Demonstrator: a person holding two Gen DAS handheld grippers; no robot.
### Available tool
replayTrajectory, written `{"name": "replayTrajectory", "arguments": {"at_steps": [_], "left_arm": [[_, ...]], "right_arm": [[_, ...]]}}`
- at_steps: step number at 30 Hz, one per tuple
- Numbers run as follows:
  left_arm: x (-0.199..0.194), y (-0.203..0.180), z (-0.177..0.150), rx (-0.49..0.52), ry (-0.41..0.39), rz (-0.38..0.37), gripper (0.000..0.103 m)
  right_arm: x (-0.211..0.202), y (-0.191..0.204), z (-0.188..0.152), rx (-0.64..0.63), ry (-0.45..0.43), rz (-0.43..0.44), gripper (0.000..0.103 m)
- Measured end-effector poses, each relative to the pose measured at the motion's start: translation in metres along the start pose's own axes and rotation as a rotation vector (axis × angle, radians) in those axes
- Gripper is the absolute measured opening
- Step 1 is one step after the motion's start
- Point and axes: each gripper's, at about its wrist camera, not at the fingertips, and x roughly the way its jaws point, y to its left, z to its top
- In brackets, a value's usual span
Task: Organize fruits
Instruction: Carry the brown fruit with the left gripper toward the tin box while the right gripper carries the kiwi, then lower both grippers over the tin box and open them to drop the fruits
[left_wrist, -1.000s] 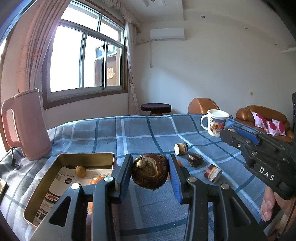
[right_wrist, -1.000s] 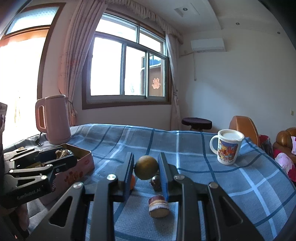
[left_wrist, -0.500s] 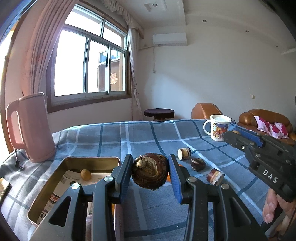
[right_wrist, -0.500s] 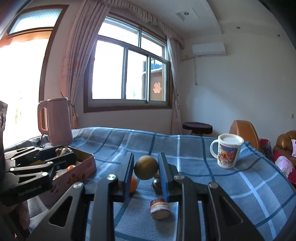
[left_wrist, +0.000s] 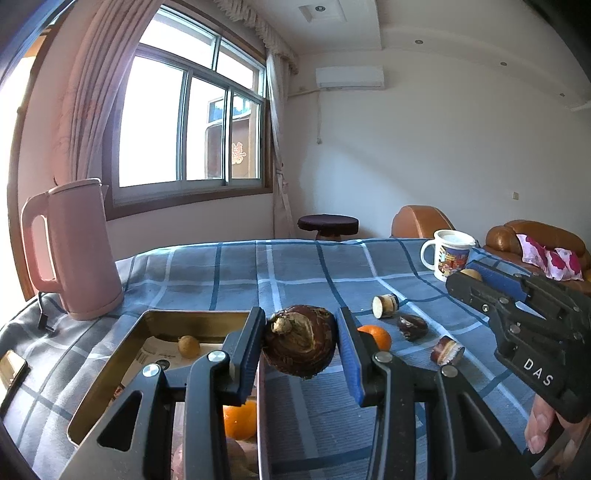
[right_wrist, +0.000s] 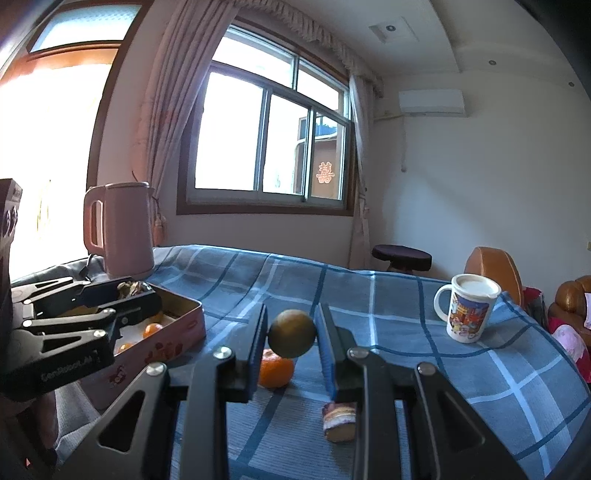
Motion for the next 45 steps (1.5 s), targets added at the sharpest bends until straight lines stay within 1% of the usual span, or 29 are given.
{"name": "replayTrajectory", "arguments": {"at_steps": [8, 20, 35, 45], "left_arm": [[0.0, 0.007, 0.001, -0.007, 0.006, 0.01, 0.041], [-0.001, 0.027, 0.003, -0.026, 0.021, 0.037, 0.041], [-0.002, 0.069, 0.001, -0.059, 0.059, 0.112, 0.041], [-0.004, 0.098, -0.004, -0.083, 0.076, 0.166, 0.041]], "right_arm": [[0.006, 0.009, 0.001, -0.017, 0.012, 0.01, 0.03], [0.021, 0.031, 0.004, -0.049, 0.037, 0.06, 0.03], [0.045, 0.072, 0.012, -0.072, 0.088, 0.165, 0.03], [0.058, 0.101, 0.016, -0.112, 0.106, 0.212, 0.03]]}}
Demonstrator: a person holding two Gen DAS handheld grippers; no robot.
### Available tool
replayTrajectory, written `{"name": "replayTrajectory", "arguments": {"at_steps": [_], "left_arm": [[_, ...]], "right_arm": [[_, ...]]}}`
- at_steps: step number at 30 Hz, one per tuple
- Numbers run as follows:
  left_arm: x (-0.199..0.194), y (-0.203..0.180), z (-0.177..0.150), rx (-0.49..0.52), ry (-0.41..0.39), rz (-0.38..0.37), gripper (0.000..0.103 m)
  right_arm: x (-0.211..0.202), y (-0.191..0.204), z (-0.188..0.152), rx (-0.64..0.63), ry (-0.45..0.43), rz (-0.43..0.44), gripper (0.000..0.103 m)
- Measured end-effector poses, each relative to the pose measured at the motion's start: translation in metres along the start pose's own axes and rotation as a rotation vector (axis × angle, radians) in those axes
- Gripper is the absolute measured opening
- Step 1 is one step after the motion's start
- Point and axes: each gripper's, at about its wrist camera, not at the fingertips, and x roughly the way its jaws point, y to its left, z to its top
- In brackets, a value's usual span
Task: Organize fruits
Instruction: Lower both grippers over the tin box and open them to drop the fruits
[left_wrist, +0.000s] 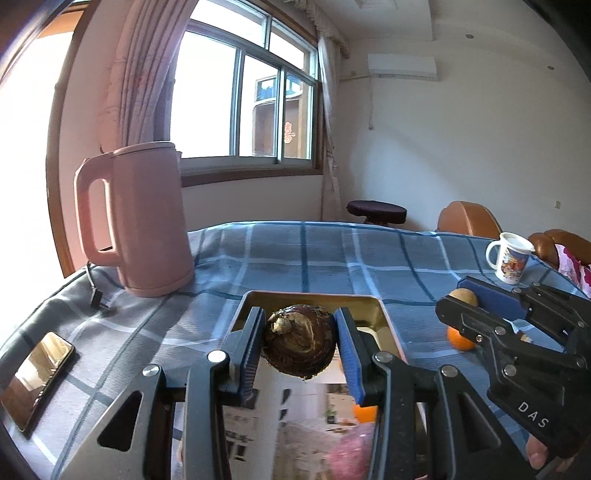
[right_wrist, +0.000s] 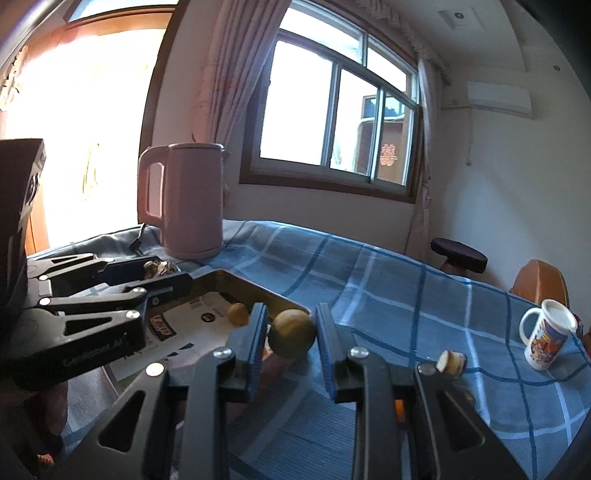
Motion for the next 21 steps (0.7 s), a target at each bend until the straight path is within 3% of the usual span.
{"name": "replayTrajectory", "arguments": {"at_steps": [21], "left_arm": [[0.012, 0.036, -0.002, -0.018, 0.066, 0.061, 0.041]], "right_arm": [[0.037, 0.041, 0.007, -0.055, 0.062, 0.073, 0.03]]}}
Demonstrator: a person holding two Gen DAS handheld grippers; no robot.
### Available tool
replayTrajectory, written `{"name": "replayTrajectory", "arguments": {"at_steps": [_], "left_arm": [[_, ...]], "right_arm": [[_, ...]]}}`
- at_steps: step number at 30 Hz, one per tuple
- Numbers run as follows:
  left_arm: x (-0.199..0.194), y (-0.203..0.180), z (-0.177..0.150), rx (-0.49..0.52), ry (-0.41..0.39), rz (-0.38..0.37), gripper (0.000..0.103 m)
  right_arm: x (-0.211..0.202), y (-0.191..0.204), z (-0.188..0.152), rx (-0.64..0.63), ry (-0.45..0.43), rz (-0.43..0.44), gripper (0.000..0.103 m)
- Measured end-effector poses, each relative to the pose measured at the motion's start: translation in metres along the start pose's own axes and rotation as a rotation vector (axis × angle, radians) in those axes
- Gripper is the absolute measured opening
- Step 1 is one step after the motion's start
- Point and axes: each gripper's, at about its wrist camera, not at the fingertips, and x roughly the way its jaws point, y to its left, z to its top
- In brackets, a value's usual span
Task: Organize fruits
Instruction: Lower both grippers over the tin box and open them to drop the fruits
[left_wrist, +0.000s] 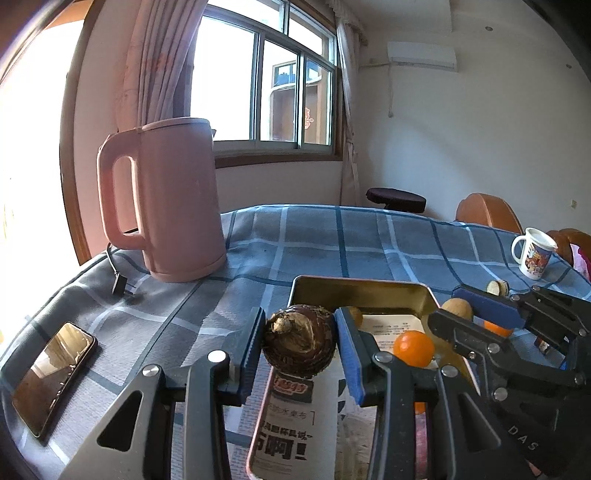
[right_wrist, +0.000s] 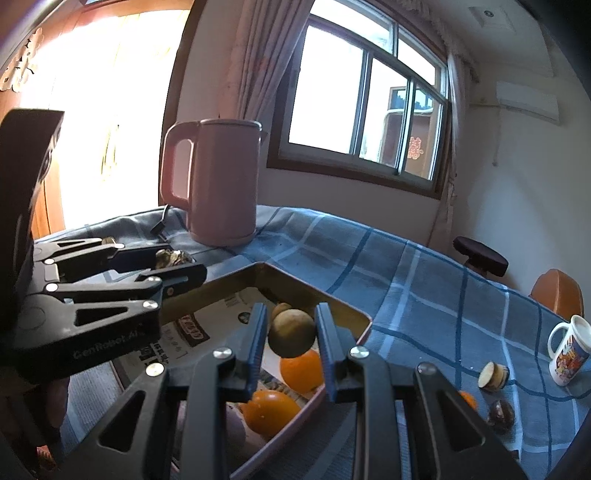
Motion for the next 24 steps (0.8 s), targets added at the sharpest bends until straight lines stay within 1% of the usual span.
{"name": "replayTrajectory", "arguments": {"at_steps": [6, 15, 24], "left_arm": [[0.005, 0.004, -0.001, 0.01, 0.031, 0.012, 0.041], [0.01, 0.004, -0.001, 0.025, 0.067, 0.003, 0.041], [0.022, 0.008, -0.002, 0.002, 0.128, -0.036, 0.041]], "right_arm": [[0.008, 0.004, 0.002, -0.008, 0.027, 0.016, 0.03], [0.019, 0.006, 0.001, -0.017, 0.088, 0.038, 0.03], [0.034, 0.01, 0.0, -0.033, 0.164, 0.056, 0.03]]}}
